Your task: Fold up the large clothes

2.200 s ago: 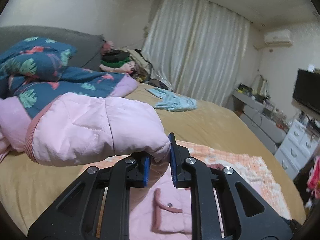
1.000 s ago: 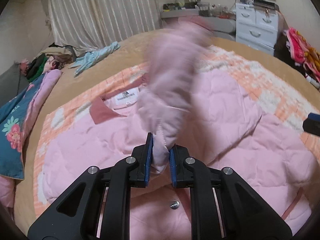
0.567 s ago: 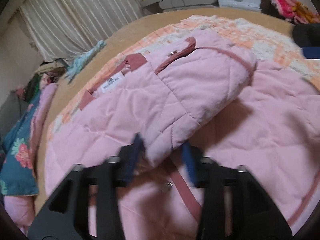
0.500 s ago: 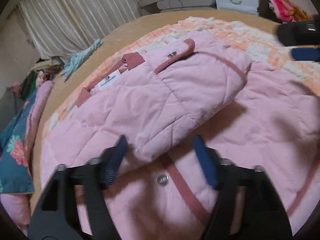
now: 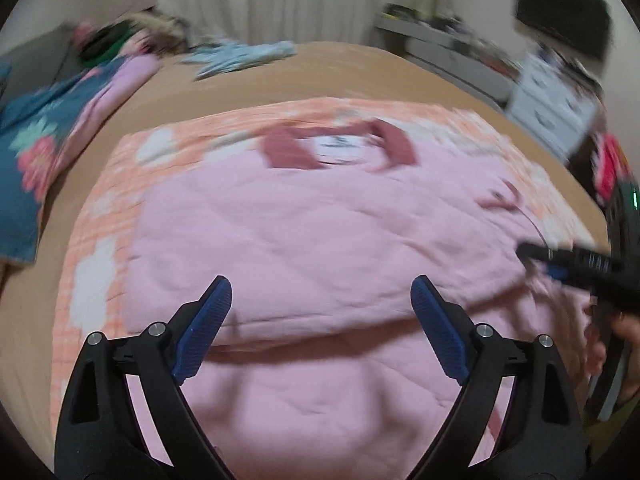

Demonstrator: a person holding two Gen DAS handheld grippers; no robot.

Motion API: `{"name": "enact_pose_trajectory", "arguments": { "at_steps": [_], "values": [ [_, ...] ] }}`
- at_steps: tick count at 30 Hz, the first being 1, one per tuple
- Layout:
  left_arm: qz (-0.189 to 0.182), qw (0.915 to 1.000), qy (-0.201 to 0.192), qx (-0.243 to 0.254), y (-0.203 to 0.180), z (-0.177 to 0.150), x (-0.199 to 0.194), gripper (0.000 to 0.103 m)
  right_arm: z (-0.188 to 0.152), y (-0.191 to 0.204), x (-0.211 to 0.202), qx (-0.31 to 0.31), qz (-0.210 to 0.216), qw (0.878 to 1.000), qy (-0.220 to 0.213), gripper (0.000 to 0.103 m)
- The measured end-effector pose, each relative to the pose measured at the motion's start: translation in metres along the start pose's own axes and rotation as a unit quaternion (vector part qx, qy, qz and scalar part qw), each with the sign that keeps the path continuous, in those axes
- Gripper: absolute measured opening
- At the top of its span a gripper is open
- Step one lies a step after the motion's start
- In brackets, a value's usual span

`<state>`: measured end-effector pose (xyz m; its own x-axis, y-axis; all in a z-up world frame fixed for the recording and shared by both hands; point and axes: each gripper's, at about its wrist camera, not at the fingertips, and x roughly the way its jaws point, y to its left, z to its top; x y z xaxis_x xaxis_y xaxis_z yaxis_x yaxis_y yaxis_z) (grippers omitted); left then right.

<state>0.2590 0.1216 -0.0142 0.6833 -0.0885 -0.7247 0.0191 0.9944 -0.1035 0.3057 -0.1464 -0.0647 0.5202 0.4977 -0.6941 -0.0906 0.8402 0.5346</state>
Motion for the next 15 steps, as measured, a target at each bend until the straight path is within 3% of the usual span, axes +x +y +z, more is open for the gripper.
{"name": "enact_pose_trajectory", "arguments": {
  "at_steps": [2,5,8,11,15],
  "values": [
    [-0.001,0.9994,-0.004,-0.035,0.017,0.005,-0.001,0.084,0.002,0.018,-0.004,-0.056,0.009,0.998,-0.013,0.022],
    [0.001,0.9972,-0.009,-0.074,0.037,0.013,-0.001,0.084,0.011,0.051,-0.025,-0.143,0.004,0.988,-0.055,0.020],
    [0.001,0.9945,-0.016,-0.103,0.052,0.022,0.000,0.084,0.027,0.084,-0.055,-0.221,0.003,0.969,-0.111,0.020],
    [0.001,0.9934,-0.022,-0.113,0.061,0.025,0.000,0.084,0.041,0.089,-0.062,-0.249,-0.014,0.960,-0.130,0.020],
    [-0.004,0.9933,-0.016,-0.114,0.061,0.024,0.009,0.084,0.048,0.067,-0.048,-0.233,-0.033,0.965,-0.116,0.020]
  ]
}}
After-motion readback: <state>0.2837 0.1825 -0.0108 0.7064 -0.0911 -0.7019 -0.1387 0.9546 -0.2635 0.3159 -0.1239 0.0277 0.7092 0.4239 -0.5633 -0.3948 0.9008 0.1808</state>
